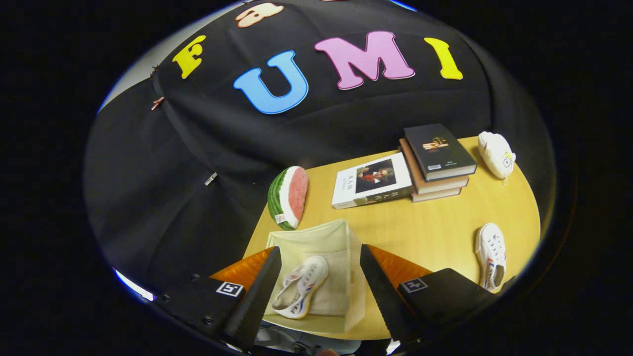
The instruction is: Open the storage box then place both shoes into the box .Put the left shoe in first, then the right shoe, with the right side of both shoes facing outward in a uniform manner.
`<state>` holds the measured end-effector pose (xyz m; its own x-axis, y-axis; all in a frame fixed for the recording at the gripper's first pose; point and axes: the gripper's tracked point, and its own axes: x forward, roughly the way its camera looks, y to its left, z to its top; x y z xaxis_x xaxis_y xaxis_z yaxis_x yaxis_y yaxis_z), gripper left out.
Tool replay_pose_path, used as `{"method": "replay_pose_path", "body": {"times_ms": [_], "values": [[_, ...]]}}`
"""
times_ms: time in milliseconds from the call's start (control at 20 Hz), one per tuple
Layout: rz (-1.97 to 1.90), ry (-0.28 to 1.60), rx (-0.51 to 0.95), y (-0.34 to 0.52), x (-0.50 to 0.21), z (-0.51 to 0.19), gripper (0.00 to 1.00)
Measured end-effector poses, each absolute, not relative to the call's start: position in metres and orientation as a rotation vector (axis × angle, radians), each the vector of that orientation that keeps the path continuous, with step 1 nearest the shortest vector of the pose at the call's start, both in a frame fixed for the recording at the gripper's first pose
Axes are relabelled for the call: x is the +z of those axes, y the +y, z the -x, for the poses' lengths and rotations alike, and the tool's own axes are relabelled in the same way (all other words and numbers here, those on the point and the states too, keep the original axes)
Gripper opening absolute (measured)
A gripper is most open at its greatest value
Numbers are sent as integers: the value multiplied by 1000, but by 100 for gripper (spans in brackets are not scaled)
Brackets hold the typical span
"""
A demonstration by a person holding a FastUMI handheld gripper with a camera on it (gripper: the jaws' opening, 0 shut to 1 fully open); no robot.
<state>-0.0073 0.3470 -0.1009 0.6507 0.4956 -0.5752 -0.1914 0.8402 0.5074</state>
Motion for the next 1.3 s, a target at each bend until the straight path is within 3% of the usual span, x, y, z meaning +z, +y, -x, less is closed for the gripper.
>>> {"method": "replay_pose_path", "body": {"times_ms": [600,1300], "values": [[-155,702,368,147,-162,27,99],[-56,941,247,18,-308,66,99]]}}
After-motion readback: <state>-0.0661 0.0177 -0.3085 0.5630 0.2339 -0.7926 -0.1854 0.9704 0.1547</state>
